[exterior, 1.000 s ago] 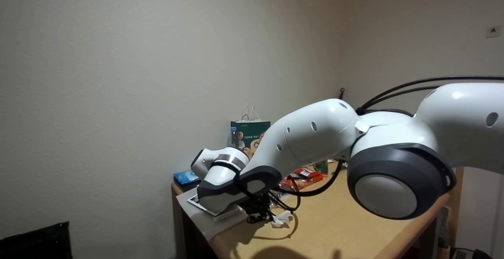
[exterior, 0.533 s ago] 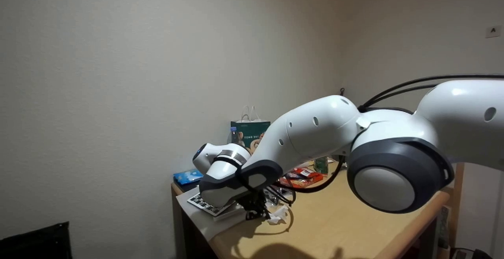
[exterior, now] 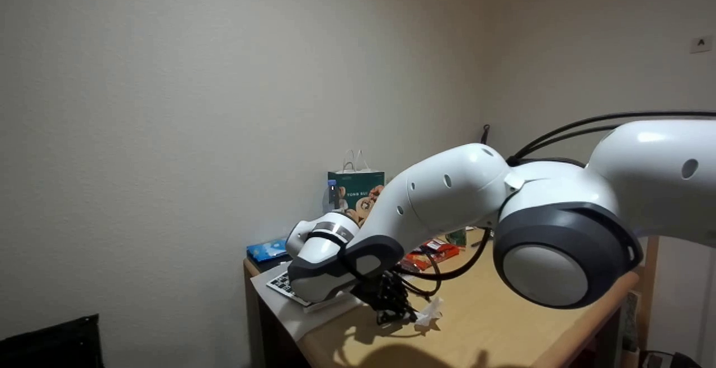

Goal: Use the white cloth to wipe the table

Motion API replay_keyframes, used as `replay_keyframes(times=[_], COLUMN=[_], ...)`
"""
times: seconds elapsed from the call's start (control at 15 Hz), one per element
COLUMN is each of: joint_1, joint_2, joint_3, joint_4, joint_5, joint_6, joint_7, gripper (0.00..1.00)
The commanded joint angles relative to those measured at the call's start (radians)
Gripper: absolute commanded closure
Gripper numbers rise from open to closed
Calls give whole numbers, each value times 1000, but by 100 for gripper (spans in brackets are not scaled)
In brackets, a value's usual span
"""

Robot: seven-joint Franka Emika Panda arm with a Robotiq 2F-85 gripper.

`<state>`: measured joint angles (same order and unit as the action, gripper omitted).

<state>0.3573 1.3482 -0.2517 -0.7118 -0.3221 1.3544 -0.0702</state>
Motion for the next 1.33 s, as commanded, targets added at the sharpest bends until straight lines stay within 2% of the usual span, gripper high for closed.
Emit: replay_keyframes(times=[0.0,0.07,0.2,0.33,0.47,1.0,1.13,1.27], joint_1=[-112,-52,-96,-107,-139,-340,-320,-241], joint_2=[31,3,3,3,27,58,49,19], joint_3=[-9,-7,-8,-9,-13,2,2,-4], joint_4=[-26,-1,0,-1,31,78,77,44], joint_5=[54,13,26,28,53,213,203,130], joint_6=[13,-15,-22,-24,-46,-168,-202,-183], joint_7=[88,39,46,47,85,168,136,68], gripper=[98,97,97,98,98,98,98,97])
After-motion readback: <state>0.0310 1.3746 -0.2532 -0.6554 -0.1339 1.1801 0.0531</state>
